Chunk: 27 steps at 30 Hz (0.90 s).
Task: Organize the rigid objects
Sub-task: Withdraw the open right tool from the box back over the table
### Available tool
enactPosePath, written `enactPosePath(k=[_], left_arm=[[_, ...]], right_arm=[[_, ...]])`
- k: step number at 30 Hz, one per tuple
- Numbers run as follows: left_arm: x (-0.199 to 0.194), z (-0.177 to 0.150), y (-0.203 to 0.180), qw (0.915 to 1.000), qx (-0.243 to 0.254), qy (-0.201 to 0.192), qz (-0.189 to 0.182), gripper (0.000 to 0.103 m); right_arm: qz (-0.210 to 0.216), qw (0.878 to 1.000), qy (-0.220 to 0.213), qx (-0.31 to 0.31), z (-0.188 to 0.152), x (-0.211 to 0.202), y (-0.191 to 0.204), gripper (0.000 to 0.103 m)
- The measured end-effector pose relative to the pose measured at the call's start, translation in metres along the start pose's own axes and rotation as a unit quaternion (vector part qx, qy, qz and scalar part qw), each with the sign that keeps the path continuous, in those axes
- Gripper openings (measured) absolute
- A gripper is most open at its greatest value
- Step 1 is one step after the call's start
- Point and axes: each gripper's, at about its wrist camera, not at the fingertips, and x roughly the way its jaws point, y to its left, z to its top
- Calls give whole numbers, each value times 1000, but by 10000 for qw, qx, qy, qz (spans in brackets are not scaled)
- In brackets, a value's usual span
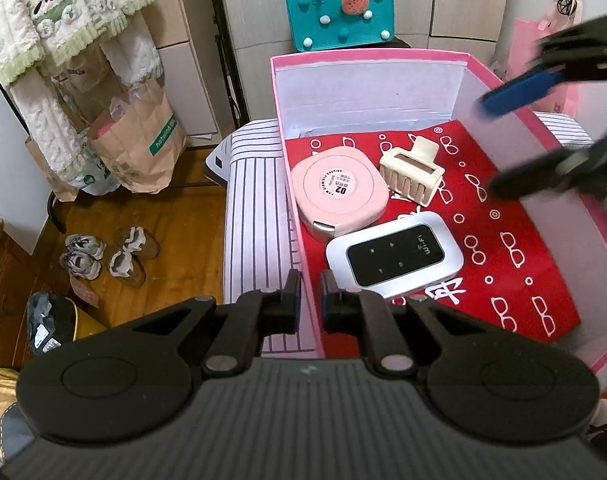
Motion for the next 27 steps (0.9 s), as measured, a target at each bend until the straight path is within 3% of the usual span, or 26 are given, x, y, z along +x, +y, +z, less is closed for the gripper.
enactPosePath(k=[3, 8, 17, 27], left_arm=[[-1, 0, 1, 10000, -22, -41, -16, 10], [-3, 0, 2, 9999, -68, -109, -12, 10], [-3, -1, -4, 9995, -79, -229, 224, 8], [-5, -6, -2, 9985, -372, -234, 315, 7]], right_arm=[[-431, 9971, -553, 290, -25, -38, -5, 69], [-1030, 9873, -815, 893, -71, -70, -8, 70], [-1374, 9698, -464, 1961, -144, -101, -25, 69], [-1637, 9392, -539, 2971, -215, -93, -17, 69]])
